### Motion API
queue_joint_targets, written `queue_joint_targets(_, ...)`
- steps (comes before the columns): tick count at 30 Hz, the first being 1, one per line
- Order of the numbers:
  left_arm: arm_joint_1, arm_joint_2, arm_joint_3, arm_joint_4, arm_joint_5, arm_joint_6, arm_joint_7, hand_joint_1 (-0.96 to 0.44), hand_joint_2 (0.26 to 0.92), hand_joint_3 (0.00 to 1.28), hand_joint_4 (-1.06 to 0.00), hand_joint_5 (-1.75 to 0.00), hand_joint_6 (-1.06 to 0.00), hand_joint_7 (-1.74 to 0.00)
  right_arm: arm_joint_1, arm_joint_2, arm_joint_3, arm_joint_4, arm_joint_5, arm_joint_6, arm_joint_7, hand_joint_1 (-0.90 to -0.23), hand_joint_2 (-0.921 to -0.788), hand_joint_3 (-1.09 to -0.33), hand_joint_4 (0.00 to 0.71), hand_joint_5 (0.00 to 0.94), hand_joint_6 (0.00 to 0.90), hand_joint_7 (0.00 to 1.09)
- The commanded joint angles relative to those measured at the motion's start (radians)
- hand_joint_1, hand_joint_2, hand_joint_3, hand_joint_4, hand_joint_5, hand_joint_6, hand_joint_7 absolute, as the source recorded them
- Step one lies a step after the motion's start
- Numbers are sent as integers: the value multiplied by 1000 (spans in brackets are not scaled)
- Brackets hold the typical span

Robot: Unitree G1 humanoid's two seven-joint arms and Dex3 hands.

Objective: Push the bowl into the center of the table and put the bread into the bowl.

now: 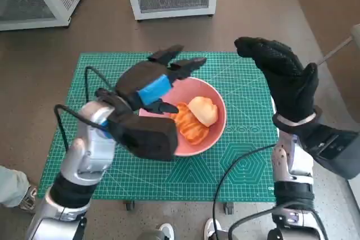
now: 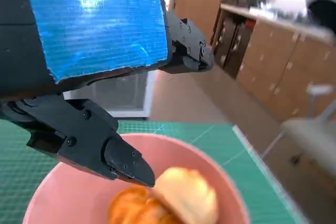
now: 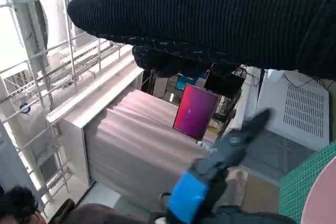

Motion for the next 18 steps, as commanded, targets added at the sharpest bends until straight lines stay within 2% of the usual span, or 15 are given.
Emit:
queue_joint_targets(1, 51, -24, 115, -25, -144, -66, 67, -338, 859, 18, -9, 1, -186, 0, 17, 0, -1, 1, -5, 17, -11, -725, -921, -763, 206, 0, 122, 340)
queue_joint_targets(5, 75, -64, 202, 24, -304, -185, 113, -415, 895, 45, -2, 1, -140, 0, 14, 0, 1, -11, -11, 26, -24, -725, -921, -764, 206, 0, 121, 341)
queue_joint_targets(11, 96, -135, 298, 124, -541, -328, 122, -522, 918, 214, -3, -1, -133, -6, 8, 2, 9, -46, -31, 50, -60, -727, -921, -768, 207, 1, 121, 344)
queue_joint_targets(18, 112, -160, 341, 198, -630, -435, 149, -634, 921, 316, -75, -30, -147, -14, 5, 4, 19, -87, -56, 79, -105, -726, -921, -787, 207, 1, 117, 351)
